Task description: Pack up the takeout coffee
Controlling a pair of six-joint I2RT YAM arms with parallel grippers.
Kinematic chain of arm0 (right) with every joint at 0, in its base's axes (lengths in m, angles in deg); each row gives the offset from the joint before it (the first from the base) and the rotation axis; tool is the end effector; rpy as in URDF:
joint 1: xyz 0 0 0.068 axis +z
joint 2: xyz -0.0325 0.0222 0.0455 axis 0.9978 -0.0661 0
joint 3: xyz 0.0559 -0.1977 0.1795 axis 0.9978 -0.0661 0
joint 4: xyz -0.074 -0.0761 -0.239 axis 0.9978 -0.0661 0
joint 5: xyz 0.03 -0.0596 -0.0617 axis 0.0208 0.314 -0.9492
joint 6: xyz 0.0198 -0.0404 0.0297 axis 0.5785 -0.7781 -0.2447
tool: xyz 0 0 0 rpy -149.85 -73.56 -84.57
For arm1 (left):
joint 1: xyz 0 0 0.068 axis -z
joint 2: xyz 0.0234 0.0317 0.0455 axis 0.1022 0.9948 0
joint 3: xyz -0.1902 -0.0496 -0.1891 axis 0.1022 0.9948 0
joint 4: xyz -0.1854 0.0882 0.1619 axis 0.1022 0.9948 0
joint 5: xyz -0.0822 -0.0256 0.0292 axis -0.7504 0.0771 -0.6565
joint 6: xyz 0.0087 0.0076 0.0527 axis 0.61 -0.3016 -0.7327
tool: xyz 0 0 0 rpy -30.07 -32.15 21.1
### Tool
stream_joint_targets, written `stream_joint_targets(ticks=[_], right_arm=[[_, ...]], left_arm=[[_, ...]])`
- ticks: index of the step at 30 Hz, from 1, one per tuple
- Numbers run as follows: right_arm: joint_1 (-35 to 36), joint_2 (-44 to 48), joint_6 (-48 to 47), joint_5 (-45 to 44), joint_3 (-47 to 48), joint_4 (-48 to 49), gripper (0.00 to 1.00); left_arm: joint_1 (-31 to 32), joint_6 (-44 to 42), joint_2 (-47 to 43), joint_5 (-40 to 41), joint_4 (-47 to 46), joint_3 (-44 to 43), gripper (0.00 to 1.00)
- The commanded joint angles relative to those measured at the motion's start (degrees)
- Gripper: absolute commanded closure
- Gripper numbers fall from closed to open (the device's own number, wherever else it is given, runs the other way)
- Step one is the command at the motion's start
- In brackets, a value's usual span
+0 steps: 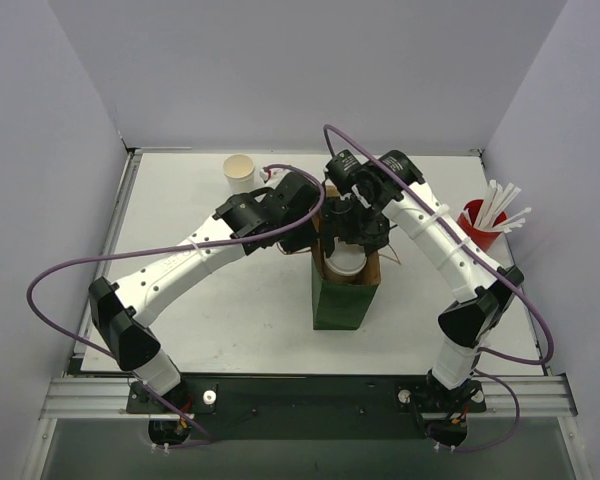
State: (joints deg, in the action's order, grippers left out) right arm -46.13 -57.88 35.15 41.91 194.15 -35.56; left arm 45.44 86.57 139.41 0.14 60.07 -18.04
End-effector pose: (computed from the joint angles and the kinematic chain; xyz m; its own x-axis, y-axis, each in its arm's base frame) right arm 0.2635 0.2241 0.3939 -0.9174 -0.0841 -0.3889 -0.2102 0.9323 0.2943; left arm 0.2224 -0.2638 0.3741 -0.8079 -0.3784 -0.4517 -0.1328 0.8638 -0.4861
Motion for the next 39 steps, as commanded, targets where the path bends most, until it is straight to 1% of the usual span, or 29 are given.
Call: stream_joint_targets(ticks=[1, 11, 21, 28, 39], right_arm=[[1.1, 1.7, 1.1, -1.3, -0.2, -5.9, 0.57], [3.2, 2.7, 3.4, -2.1, -2.7, -5.7, 0.57], [3.7, 5.0, 4.3, -2.1, -9.8, -2.9, 0.57], [3.7, 4.4, 4.1, -1.6, -11.0, -1.6, 0.57], [3.9, 5.1, 4.6, -0.8, -15.9, 1.8, 0.58]], left_arm=[[0.3, 6.4, -3.1, 1.8, -3.9, 0.5, 1.0], [0.3, 8.7, -4.9, 2.7, -6.2, 3.8, 1.0], [0.4, 8.1, -4.9, 2.6, -7.6, 4.3, 1.0], [0.3, 7.2, -5.1, 2.0, -8.3, 4.6, 1.0], [0.2, 5.0, -6.0, 0.3, -10.7, 7.4, 1.0]])
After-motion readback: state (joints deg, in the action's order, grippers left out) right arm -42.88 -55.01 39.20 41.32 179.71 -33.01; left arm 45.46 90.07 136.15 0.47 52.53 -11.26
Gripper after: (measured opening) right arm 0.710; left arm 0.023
